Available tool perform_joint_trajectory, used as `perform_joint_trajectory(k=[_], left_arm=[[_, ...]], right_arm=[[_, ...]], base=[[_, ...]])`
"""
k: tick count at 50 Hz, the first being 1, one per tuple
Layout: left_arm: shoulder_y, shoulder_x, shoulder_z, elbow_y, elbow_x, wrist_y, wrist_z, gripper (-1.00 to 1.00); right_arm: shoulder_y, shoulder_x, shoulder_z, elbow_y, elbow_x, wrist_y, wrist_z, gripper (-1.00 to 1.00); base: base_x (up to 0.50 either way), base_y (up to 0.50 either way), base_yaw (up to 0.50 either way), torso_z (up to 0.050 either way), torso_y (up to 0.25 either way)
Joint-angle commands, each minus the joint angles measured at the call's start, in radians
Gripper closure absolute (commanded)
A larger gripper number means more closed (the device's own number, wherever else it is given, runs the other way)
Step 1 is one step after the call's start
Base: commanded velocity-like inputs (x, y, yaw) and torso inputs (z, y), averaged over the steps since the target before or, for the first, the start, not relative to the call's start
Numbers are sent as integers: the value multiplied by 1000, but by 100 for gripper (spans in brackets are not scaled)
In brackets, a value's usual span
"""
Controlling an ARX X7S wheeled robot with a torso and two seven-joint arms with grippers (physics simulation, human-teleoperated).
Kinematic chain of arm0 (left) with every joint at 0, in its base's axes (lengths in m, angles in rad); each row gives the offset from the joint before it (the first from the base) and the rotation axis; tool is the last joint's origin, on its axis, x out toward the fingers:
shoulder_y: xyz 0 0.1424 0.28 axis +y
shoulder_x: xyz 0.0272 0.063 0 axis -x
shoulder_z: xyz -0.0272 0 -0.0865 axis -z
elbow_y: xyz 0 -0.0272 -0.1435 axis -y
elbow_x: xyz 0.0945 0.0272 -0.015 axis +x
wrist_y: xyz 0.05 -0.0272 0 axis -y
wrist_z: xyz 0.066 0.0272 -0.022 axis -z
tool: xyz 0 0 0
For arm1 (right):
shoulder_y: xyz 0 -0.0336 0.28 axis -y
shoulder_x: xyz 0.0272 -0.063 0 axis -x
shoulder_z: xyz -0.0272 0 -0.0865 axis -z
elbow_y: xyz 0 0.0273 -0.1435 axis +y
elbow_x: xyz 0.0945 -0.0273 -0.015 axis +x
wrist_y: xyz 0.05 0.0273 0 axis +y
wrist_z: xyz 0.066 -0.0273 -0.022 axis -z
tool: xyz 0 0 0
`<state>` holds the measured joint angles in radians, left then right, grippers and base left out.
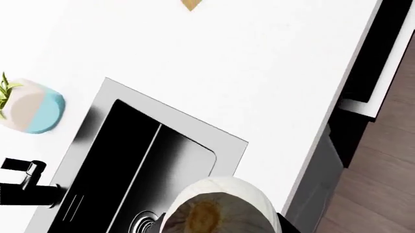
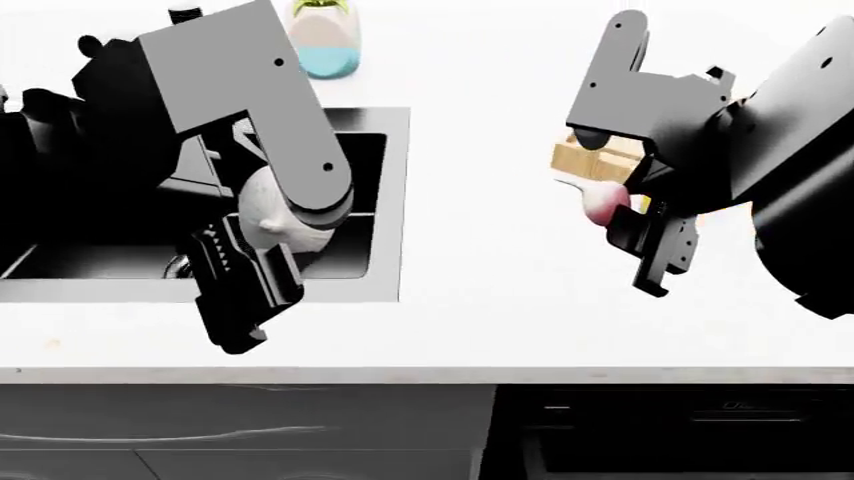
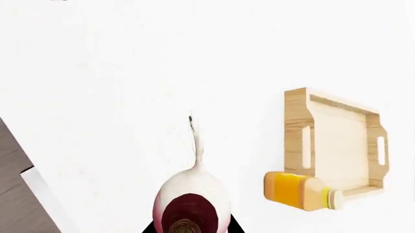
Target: Pick up the fruits and vegetables and place them in the sink. Turn on the sink faucet to wash them. Then turn the sink off and put them in the tray.
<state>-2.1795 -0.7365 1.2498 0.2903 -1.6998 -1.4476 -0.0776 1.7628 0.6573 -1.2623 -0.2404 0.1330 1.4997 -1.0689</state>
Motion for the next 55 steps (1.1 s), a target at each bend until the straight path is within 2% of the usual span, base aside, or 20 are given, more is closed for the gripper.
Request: perform_joint_trajectory(k=[1, 15, 32, 40, 55], left_arm=[[6, 2, 8, -2, 14, 11, 7, 100], [4, 9, 19, -12, 34, 13, 28, 100], [-5, 39, 38, -52, 155, 32, 162, 100], [-34, 63, 63, -91, 229, 32, 245, 100], [-79, 101, 91, -134, 291, 17, 317, 100]], right_arm=[[-8, 10, 5, -12, 1, -8, 6, 100], [-5, 15, 5, -13, 7, -11, 8, 100], [19, 8, 2, 18, 16, -28, -3, 100], [45, -4, -12, 46, 19, -48, -17, 100], [84, -21, -60, 91, 13, -83, -37, 100]], base=[[0, -500, 0, 0, 0], [0, -500, 0, 0, 0], [4, -500, 0, 0, 0], [226, -463, 0, 0, 0], [347, -314, 0, 0, 0]])
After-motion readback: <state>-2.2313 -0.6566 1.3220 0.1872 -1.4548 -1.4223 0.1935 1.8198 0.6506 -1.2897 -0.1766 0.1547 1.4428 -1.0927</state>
